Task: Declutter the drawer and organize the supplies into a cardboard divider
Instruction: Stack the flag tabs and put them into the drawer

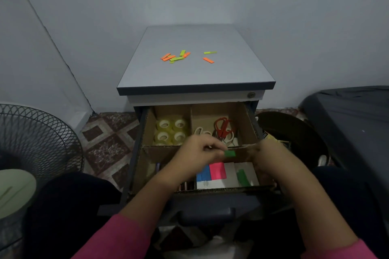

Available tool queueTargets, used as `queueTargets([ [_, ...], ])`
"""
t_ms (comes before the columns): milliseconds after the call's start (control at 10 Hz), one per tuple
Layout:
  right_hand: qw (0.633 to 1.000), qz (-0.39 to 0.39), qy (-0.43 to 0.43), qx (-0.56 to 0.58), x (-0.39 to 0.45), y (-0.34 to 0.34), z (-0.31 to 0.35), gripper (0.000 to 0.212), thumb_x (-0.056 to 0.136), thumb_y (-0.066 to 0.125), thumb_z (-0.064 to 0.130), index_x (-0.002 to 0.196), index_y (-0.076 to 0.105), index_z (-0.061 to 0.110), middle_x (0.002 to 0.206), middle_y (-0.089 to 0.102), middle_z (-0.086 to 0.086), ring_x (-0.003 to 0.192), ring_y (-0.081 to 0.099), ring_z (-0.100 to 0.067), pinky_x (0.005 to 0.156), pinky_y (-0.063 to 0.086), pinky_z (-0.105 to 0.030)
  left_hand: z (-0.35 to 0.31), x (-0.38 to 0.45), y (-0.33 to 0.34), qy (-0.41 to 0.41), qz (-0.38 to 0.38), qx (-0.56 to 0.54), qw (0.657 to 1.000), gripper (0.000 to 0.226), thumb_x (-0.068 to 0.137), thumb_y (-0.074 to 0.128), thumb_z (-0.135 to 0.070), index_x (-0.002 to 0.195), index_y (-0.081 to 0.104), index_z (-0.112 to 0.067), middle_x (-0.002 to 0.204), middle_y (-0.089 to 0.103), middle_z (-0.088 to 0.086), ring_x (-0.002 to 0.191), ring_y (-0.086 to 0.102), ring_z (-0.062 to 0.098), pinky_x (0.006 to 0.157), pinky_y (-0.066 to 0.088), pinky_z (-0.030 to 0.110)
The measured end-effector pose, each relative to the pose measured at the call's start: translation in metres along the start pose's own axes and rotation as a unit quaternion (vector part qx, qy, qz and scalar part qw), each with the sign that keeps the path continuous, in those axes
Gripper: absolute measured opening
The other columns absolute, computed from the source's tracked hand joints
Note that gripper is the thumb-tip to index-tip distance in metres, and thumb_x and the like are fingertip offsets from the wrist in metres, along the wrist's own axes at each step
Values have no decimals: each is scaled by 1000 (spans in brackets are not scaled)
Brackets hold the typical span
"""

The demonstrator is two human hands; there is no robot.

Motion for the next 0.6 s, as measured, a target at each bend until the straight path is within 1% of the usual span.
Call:
queueTargets([
  [100, 997, -22, -27, 72, 3, -6, -10, 27, 96, 44, 20, 100, 65, 2, 91, 67, -13, 85, 66, -30, 80, 56, -42, -11, 8, 29, 70, 89, 188, 976, 18, 90, 62, -13, 103, 73, -18, 93, 61, -12, 88, 55, 2, 84, 48, 22],
  [200, 994, -9, -39, 106, 3, -5, -14, 29, 96, 44, 22, 98, 65, 2, 91, 69, -16, 83, 69, -32, 76, 58, -45, -8, 22, 55, 81, 163, 325, 928, 24, 91, 56, -13, 109, 69, -19, 109, 63, 0, 98, 57, 18, 86, 49, 36],
  [300, 991, -1, -34, 130, 6, -4, -17, 30, 97, 43, 22, 97, 64, 1, 91, 69, -18, 82, 69, -33, 74, 59, -45, -2, 32, 73, 52, 219, 398, 889, 31, 90, 53, -9, 115, 66, -20, 115, 61, 5, 100, 59, 25, 83, 51, 38],
  [400, 989, 6, -38, 142, 6, -1, -18, 31, 97, 43, 23, 97, 64, 0, 90, 69, -18, 80, 70, -34, 72, 59, -46, 0, 37, 78, 35, 227, 392, 891, 36, 91, 52, -9, 122, 64, -23, 118, 61, 4, 104, 59, 24, 82, 51, 34],
  [500, 992, 14, -48, 115, 6, 1, -15, 27, 95, 47, 22, 97, 66, 3, 92, 69, -15, 84, 69, -32, 76, 58, -44, 2, 36, 72, 32, 216, 365, 905, 39, 90, 50, -5, 121, 64, -24, 120, 61, 3, 105, 59, 22, 85, 52, 35],
  [600, 997, 67, -22, 36, 9, 9, -4, 20, 92, 56, 19, 106, 64, 7, 102, 65, -10, 95, 65, -27, 80, 54, -33, 4, 29, 54, 57, 182, 371, 909, 32, 89, 50, -5, 110, 68, -19, 109, 64, 3, 96, 60, 21, 82, 52, 40],
])
Point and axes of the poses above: each hand's wrist, its own x-axis towards the middle knuckle, its own y-axis out of the palm, z = x × y, the point moved 3 cm from there along x, towards the middle knuckle
